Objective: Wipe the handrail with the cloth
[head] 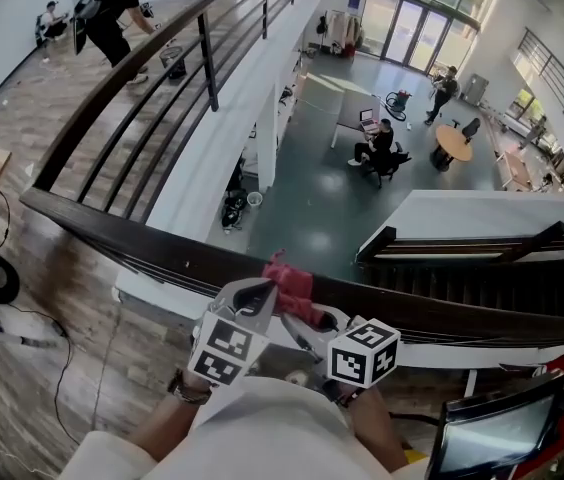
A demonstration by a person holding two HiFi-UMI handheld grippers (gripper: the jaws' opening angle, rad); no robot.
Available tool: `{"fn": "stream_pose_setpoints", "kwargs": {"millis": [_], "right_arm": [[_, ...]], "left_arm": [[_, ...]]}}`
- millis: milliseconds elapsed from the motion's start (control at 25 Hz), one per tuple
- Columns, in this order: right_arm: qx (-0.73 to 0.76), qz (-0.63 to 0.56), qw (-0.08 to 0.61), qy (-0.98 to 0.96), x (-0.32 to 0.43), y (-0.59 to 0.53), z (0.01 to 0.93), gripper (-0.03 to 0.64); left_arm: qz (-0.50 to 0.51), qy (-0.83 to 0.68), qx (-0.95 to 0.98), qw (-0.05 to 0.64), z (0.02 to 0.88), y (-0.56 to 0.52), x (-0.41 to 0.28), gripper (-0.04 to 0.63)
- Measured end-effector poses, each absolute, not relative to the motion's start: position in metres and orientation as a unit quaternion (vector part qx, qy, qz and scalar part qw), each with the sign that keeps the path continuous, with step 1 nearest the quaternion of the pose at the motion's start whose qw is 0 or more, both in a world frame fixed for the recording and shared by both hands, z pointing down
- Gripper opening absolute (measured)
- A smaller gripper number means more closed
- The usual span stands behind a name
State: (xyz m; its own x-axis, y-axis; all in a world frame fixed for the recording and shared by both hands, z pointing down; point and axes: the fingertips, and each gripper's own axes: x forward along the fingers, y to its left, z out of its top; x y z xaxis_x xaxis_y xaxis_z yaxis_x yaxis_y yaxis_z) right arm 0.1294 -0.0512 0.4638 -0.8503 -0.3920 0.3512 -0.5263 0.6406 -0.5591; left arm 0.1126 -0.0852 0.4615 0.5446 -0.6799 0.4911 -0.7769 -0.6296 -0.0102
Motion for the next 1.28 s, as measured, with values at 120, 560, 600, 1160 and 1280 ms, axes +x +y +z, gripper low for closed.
{"fn": "stream_pose_setpoints", "kwargs": {"millis": [120, 560, 600, 1160, 1280], "right_arm": [[0.252, 0.337, 0.103, -0.901, 0.122, -0.052, 0.465, 0.061], [0.251, 0.334, 0.108, -0.902, 0.101, -0.055, 0.464, 0.061], [0.252, 0.333, 0.108, -0.902, 0.1, -0.055, 0.464, 0.061], [0.261, 0.326, 0.107, -0.902, 0.076, -0.055, 0.462, 0.061], [0.267, 0.327, 0.104, -0.9, 0.075, -0.058, 0.46, 0.061]], "left_arm": [[0.232, -0.418, 0.872, 0.105, 0.462, -0.086, 0.105, 0.003], [0.224, -0.422, 0.872, 0.108, 0.462, -0.089, 0.084, 0.003], [0.223, -0.422, 0.872, 0.108, 0.461, -0.089, 0.083, 0.004], [0.218, -0.417, 0.876, 0.102, 0.458, -0.089, 0.06, 0.005], [0.22, -0.415, 0.877, 0.101, 0.455, -0.092, 0.059, 0.005]]}}
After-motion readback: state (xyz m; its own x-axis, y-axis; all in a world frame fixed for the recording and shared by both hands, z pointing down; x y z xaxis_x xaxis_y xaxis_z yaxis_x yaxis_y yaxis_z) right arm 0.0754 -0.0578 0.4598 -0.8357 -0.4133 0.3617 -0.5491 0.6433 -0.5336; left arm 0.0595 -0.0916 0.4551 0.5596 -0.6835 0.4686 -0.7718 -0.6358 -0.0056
